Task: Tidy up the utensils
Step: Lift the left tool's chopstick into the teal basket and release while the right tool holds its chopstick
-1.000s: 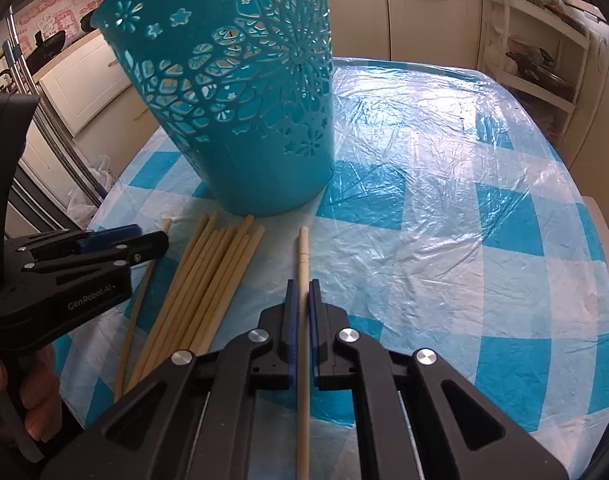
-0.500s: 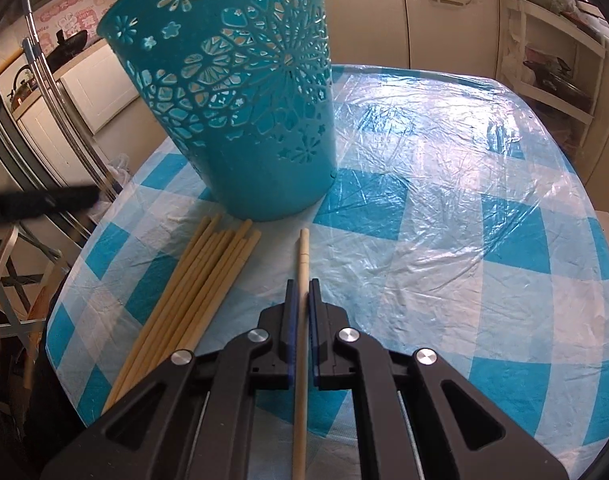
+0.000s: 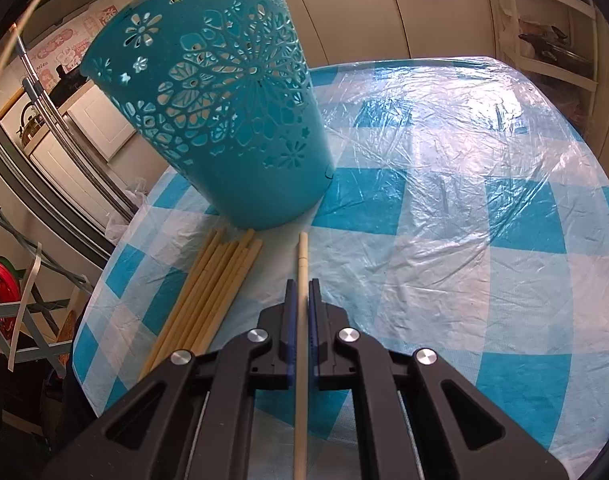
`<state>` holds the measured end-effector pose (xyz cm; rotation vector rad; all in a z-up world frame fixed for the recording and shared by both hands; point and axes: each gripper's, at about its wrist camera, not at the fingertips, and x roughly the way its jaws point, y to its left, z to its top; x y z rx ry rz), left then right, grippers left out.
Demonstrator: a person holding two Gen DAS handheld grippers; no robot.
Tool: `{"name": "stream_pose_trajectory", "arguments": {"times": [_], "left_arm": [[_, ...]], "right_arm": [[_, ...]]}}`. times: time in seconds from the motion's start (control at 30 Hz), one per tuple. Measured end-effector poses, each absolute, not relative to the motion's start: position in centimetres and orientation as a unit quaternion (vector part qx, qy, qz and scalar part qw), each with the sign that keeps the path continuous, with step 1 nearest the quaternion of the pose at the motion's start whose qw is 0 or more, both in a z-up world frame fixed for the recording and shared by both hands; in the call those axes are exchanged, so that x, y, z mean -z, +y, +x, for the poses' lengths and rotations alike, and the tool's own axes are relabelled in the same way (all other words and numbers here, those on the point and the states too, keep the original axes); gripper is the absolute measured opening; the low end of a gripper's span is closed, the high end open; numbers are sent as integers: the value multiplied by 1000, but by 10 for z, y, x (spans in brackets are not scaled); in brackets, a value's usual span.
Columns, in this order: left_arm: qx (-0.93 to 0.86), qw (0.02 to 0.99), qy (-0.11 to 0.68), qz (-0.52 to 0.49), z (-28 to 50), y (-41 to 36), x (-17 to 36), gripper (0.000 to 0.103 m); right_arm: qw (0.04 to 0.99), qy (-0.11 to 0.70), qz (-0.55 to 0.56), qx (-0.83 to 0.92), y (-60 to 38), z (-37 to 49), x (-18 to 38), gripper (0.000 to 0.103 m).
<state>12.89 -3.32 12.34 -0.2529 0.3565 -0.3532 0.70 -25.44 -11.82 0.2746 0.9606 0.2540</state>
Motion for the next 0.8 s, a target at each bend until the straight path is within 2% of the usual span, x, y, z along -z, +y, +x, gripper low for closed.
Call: {"name": "stream_pose_trajectory", "arguments": {"times": [0.17,0.43,0.67,0.73,0.8], "left_arm": [[145,970,160,-113,157,-57,-109,5],[126,970,192,-84,160,-67,-64,5],[130,965,226,-24,146,-70,-47,6],[125,963,239,-16,143,-66,-45,15],[113,962,246,-17,138,-57,-45,38]], "right_arm": [[870,458,134,-122,-255,7,120,6],[870,458,135,-124,-256,6,119,7],[869,461,128,-125,-254,7,119,9],[868,465,123,-122,-252,7,119,10],[868,471,109,-117,-249,6,117,10]]}}
